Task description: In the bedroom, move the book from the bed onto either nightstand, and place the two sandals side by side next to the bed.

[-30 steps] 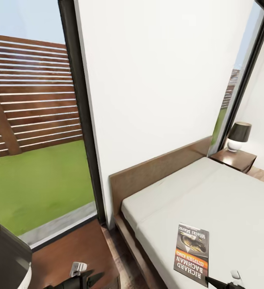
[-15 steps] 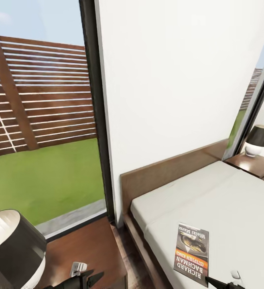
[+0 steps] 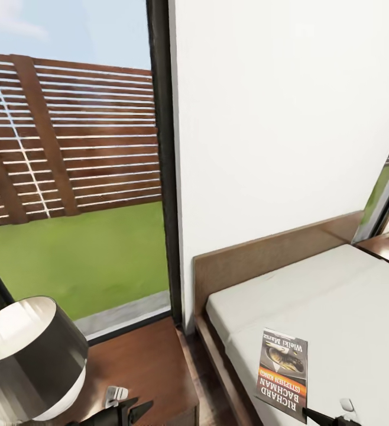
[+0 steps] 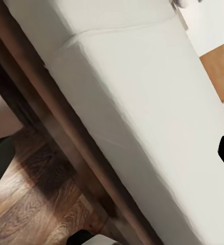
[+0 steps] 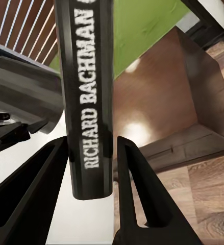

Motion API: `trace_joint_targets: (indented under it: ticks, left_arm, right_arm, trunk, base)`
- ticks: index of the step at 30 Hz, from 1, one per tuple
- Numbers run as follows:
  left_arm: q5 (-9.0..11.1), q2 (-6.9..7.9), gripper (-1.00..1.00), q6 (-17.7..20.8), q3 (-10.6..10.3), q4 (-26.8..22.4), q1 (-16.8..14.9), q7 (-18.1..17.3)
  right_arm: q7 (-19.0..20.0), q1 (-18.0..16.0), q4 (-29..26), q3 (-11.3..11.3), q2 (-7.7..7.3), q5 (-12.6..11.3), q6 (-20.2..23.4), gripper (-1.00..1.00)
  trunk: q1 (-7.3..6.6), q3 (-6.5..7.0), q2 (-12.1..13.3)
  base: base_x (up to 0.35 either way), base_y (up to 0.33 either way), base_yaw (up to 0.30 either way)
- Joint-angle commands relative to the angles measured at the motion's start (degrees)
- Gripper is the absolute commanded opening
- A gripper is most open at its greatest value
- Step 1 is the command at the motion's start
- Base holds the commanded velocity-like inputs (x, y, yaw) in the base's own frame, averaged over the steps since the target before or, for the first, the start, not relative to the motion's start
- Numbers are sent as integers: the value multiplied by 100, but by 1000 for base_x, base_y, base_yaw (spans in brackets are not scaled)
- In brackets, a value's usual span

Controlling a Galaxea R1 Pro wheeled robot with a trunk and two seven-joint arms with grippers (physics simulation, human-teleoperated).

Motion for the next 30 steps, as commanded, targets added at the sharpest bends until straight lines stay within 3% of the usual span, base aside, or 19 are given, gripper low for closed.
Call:
trace_joint_targets:
  ticks: [1,30]
  left_arm:
    - [-37,0,100,-27,43,8,-7,-14]
    - [-37,0,100,-27,43,8,-7,-14]
  right_arm:
    - [12,-5,3,-12,-2,-36,-13,-100]
    - [12,-5,3,-12,-2,-36,-13,-100]
  trunk:
    - [2,-10,-9]
    - [2,-10,-9]
  base:
    - [0,0,205]
    - [0,0,205]
